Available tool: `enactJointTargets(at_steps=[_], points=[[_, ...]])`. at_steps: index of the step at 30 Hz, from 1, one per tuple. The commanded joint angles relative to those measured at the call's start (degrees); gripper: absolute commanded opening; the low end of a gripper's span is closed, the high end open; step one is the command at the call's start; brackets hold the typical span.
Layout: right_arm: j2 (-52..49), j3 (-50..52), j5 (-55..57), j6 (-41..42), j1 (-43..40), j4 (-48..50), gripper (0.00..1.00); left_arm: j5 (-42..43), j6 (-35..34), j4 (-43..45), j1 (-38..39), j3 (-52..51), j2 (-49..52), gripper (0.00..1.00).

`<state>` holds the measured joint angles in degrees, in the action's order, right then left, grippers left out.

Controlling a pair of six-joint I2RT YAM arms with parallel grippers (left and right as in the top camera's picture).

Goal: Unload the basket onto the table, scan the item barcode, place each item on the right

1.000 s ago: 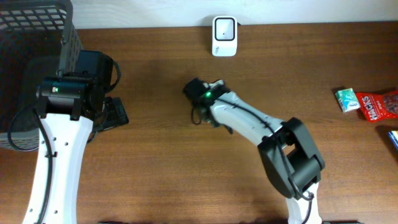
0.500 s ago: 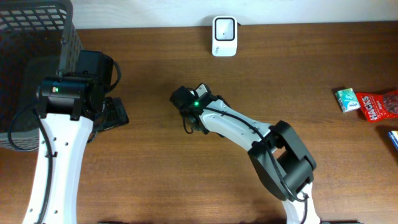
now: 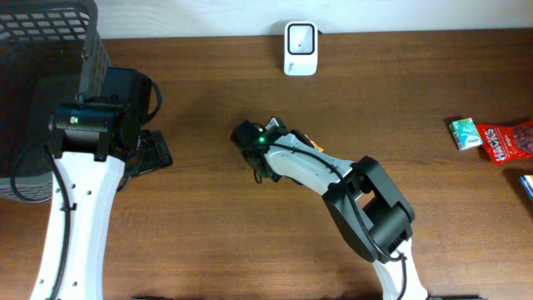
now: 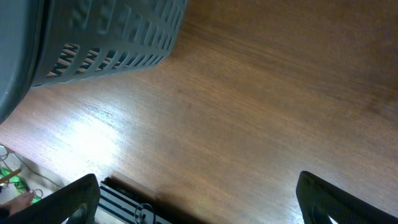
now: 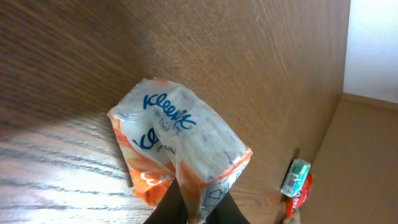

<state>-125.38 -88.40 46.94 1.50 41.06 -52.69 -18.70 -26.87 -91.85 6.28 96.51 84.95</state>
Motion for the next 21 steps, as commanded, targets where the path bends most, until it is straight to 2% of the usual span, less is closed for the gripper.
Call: enactJointTargets(at_steps=[1, 3, 4, 5, 6, 9, 10, 16, 19, 21], points=[[-1.3, -0.3, -3.1, 0.2, 2.1, -0.2, 0.11, -0.6, -0.7, 0.1, -0.1, -0.1, -1.1, 0.99], [-1.3, -0.3, -3.9, 0.5, 2.5, -0.4, 0.14, -0.6, -0.7, 0.1, -0.1, -0.1, -1.1, 0.99], [-1.3, -0.3, -4.0, 0.5, 2.5, -0.7, 0.19, -0.6, -0.7, 0.1, -0.1, -0.1, -1.1, 0.99], [-1.3, -0.3, -4.3, 0.5, 2.5, -1.1, 0.37, -0.6, -0.7, 0.0, -0.1, -0.1, -1.1, 0.99], [-1.3, -0.3, -4.3, 0.5, 2.5, -1.4, 0.47, -0.6, -0.7, 0.1, -0.1, -0.1, -1.1, 0.99], [-1.3, -0.3, -4.3, 0.9, 2.5, -2.2, 0.6, -0.6, -0.7, 0.1, -0.1, -0.1, -1.1, 0.99], [-1.3, -0.3, -4.3, 1.2, 2.5, -2.5, 0.73, -0.6, -0.7, 0.0, -0.1, -0.1, -1.1, 0.99], [-1.2, -4.0, -7.1, 6.5, 2.3, -5.2, 0.82, -0.6, -0.7, 0.1, -0.1, -0.1, -1.1, 0.99], [-1.2, -10.5, -11.6, 6.8, 2.2, -9.1, 0.96, -0.6, -0.7, 0.1, -0.1, -0.1, -1.1, 0.99], [-1.2, -17.0, -14.1, 8.9, 1.5, -13.0, 0.97, -0.6, -0.7, 0.1, -0.1, -0.1, -1.1, 0.99]])
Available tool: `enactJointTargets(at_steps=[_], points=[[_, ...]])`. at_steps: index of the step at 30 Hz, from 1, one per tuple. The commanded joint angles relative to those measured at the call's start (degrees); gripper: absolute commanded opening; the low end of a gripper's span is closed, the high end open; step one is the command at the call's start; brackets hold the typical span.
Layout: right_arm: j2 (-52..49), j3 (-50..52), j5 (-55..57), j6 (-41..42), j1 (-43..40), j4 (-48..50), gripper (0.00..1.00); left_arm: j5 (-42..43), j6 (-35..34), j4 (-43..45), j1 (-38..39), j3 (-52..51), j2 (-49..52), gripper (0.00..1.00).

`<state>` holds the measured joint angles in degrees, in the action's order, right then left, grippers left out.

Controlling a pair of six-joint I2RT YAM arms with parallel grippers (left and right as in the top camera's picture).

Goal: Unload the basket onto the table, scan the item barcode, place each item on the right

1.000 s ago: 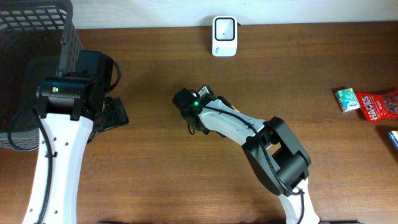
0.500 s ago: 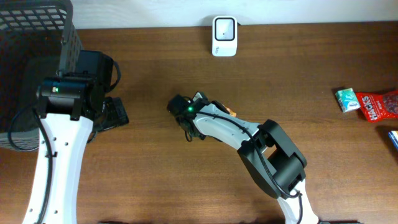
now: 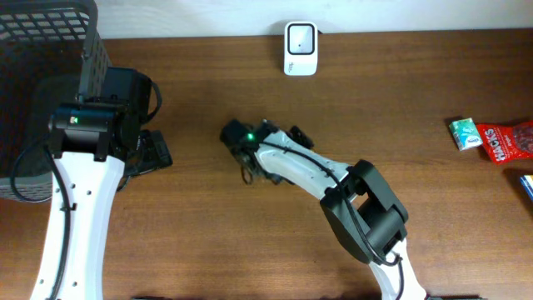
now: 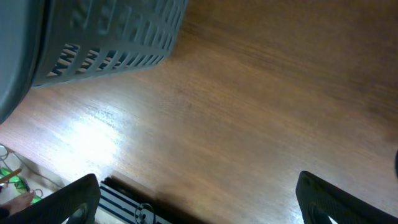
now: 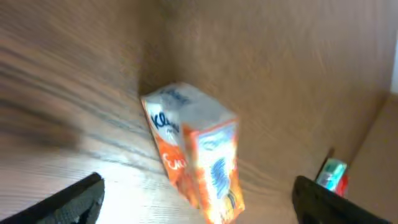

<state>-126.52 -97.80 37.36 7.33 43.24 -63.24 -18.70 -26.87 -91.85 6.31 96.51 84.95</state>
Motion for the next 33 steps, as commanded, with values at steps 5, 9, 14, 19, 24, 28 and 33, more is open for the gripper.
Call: enactJointTargets(at_steps=[5, 9, 14, 19, 24, 28, 33], points=[[-0.1, -23.5, -14.6, 6.8, -6.4, -11.9, 0.99, -0.6, -0.7, 0.1, -0.1, -0.1, -1.1, 0.99], [-0.1, -32.8, -31.5, 9.5, -16.0, -19.6, 0.83, -0.6, -0.7, 0.1, -0.1, -0.1, -1.1, 0.99], [-0.3, -31.8, -43.1, 9.4, -26.3, -26.9, 0.38, -0.6, -0.7, 0.1, -0.1, -0.1, -1.1, 0.99], [-0.3, -26.7, -43.2, 9.0, -32.6, -26.5, 0.38, -0.6, -0.7, 0.1, -0.1, -0.1, -1.1, 0.99], [-0.3, -17.2, -51.3, 2.3, -36.7, -20.5, 0.84, -0.6, -0.7, 0.1, -0.1, -0.1, -1.1, 0.99], [-0.3, -8.9, -68.5, -5.6, -40.7, -15.9, 1.0, -0.6, -0.7, 0.1, -0.1, -0.1, -1.1, 0.99], [-0.3, -5.6, -81.4, -5.6, -47.5, -15.3, 0.99, -0.6, -0.7, 0.1, -0.1, -0.1, -1.1, 0.99]])
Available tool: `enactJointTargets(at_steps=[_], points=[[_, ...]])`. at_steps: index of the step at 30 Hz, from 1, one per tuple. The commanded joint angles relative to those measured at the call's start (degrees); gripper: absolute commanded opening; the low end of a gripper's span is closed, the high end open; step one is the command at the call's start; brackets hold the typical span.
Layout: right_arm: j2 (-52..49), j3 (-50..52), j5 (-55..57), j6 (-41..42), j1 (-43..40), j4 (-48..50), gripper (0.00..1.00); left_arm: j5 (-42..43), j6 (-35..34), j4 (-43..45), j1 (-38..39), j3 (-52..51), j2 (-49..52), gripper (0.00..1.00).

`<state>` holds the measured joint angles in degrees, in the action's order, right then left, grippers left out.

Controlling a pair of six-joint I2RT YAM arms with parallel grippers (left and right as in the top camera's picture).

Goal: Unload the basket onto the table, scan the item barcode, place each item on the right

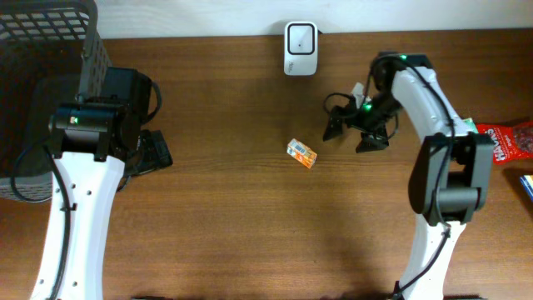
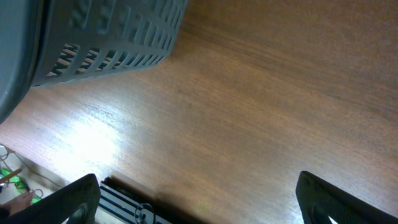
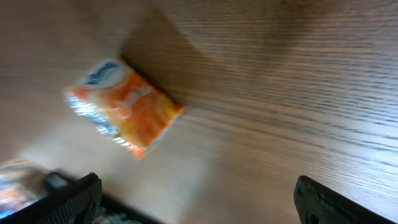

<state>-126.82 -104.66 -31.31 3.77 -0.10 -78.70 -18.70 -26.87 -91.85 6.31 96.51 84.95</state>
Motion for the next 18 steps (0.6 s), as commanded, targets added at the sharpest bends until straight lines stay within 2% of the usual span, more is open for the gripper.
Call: enactJointTargets(at_steps=[1, 11, 18], points=[[0.0, 1.7, -15.0, -2.1, -5.2, 0.1, 0.98, -0.6, -0.7, 0.1, -0.1, -0.1, -1.1, 0.99], [0.0, 10.9, -19.3, -1.9, -12.5, 4.2, 0.98, -0.6, -0.7, 0.1, -0.1, -0.1, -1.1, 0.99], [0.0, 21.0, -28.8, -1.8, -9.7, 5.1, 0.98, -0.6, -0.7, 0.1, -0.1, -0.1, -1.1, 0.99]])
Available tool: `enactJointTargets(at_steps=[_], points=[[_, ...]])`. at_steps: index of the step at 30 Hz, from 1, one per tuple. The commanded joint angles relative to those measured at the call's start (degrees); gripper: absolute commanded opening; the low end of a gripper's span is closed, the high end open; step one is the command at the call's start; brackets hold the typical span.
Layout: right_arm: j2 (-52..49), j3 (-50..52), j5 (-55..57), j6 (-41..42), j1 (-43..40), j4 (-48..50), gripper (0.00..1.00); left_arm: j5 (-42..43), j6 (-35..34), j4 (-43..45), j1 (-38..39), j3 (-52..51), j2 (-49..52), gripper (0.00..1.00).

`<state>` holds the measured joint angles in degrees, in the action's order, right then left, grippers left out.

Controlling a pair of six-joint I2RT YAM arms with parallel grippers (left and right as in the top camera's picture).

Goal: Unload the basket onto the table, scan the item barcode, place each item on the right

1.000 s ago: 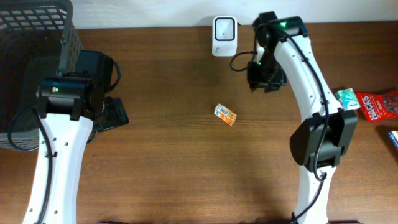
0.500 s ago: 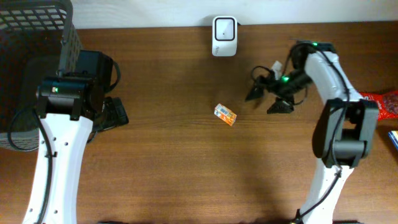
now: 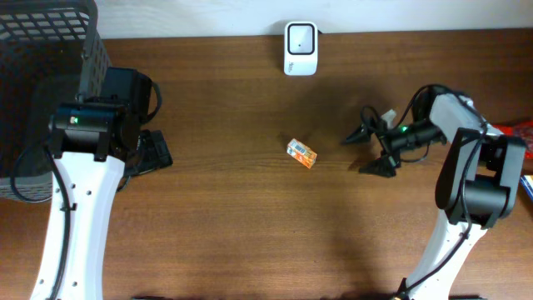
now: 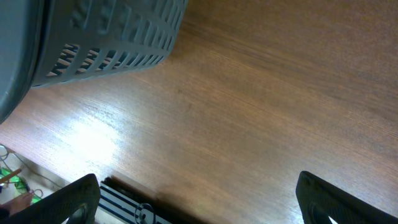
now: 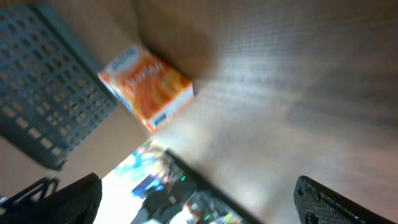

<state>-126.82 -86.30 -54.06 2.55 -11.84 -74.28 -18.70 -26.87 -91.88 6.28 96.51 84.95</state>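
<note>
A small orange and white Kleenex tissue pack (image 3: 301, 153) lies alone on the brown table near its middle; the right wrist view shows the pack (image 5: 147, 88) too, blurred. The white barcode scanner (image 3: 300, 37) stands at the table's back edge. My right gripper (image 3: 371, 152) hangs open to the right of the pack, its fingers spread wide and nothing between them. By the basket at the far left my left gripper (image 3: 154, 152) is open over bare wood, its fingertips (image 4: 71, 196) wide apart in the left wrist view.
A dark plastic basket (image 3: 42, 75) fills the back left corner. At the right edge lie a green packet (image 3: 463, 133) and a red snack bag (image 3: 508, 142). The basket's grid wall (image 4: 106, 43) shows in the left wrist view.
My right arm has swung further right and lower, so the open gripper now sits right of the pack instead of near the scanner. The tissue pack and the left arm have not moved.
At first my right gripper was shut on the tissue pack left of the table's middle. Then it stood open with the pack let go on the wood. Later the arm was far to the right, the pack lying alone mid-table, where it remains now.
</note>
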Motion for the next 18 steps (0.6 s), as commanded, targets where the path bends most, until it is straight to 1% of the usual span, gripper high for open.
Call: enactJointTargets(at_steps=[1, 5, 6, 7, 8, 10, 14, 15, 18], points=[[0.0, 3.2, -7.1, -0.6, 2.8, 1.4, 0.98, -0.6, -0.7, 0.1, -0.1, -0.1, -1.1, 0.99], [0.0, 3.4, -6.7, 3.8, 6.1, 6.3, 0.99, -0.6, -0.7, 0.1, -0.1, -0.1, -1.1, 0.99], [0.0, 3.4, -5.5, 4.7, 6.8, 7.7, 0.96, -0.6, -0.7, 0.1, -0.1, -0.1, -1.1, 0.99], [0.0, 3.2, -1.7, 7.1, 7.8, 9.5, 0.91, -0.6, -0.7, 0.1, -0.1, -0.1, -1.1, 0.99], [0.0, 2.7, 2.4, 8.9, 8.4, 9.9, 0.9, -0.6, -0.7, 0.1, -0.1, -0.1, -1.1, 0.99], [0.3, 0.8, 11.0, 11.5, 9.7, 9.3, 0.94, -0.6, -0.7, 0.1, -0.1, -0.1, -1.1, 0.99], [3.8, -4.8, 26.6, 15.6, 11.1, 4.7, 1.0, -0.6, -0.7, 0.1, -0.1, -0.1, -1.1, 0.99], [5.3, -6.5, 30.9, 16.7, 11.3, 3.1, 0.99, -0.6, -0.7, 0.1, -0.1, -0.1, -1.1, 0.99], [8.9, -9.9, 39.1, 17.5, 12.3, 0.5, 0.98, -0.6, -0.7, 0.1, -0.1, -0.1, -1.1, 0.99]])
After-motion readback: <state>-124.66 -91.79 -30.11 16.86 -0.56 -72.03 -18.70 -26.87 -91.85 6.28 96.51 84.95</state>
